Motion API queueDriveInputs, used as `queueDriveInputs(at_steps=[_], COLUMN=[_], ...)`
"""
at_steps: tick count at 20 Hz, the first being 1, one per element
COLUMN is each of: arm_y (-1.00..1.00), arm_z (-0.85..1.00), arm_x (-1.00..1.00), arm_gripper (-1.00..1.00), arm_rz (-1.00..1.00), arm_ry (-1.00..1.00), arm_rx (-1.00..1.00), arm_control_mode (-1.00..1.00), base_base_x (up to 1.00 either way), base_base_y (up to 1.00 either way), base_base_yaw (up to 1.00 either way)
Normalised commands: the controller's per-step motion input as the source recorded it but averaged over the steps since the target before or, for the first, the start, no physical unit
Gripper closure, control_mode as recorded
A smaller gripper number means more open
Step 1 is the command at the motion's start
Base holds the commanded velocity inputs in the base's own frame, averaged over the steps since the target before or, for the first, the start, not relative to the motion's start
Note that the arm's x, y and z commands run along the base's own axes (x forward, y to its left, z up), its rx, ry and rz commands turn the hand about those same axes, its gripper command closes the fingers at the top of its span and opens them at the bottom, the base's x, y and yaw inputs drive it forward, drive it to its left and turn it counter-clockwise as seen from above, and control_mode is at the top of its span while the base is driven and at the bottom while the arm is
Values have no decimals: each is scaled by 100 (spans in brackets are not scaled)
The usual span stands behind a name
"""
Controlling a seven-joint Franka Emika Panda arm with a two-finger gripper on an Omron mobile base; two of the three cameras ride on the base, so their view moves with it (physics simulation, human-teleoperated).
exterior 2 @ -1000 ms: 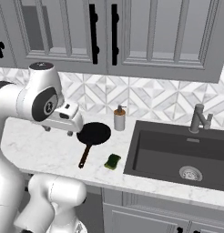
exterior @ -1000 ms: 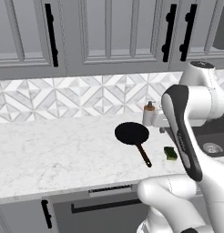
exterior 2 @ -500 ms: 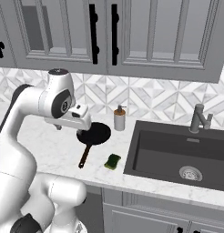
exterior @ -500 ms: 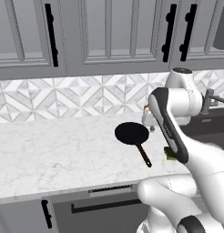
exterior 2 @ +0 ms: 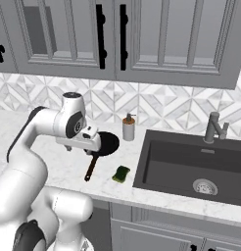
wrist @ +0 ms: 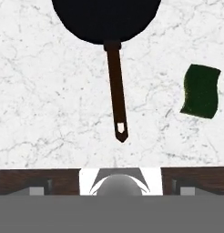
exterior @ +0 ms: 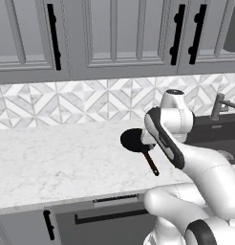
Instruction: Pick the pan and sponge and place them into the sink. Then turn on the water.
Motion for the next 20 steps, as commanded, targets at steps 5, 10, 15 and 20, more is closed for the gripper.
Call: queueDriveInputs(at_steps=[5,10,15,20], arm_y=[0,0,0,0], arm_z=[-27,-40,-61,-63], arm_x=[18,17,34,29], arm_gripper=[-100,-100,-100,-100], arm_rz=[0,0,1,1], arm_ry=[6,0,0,0], arm_rx=[0,0,0,0], arm_control_mode=[-100,-100,-100,-100], base_base_x=[0,0,0,0], base_base_y=[0,0,0,0], base_base_yaw=[0,0,0,0])
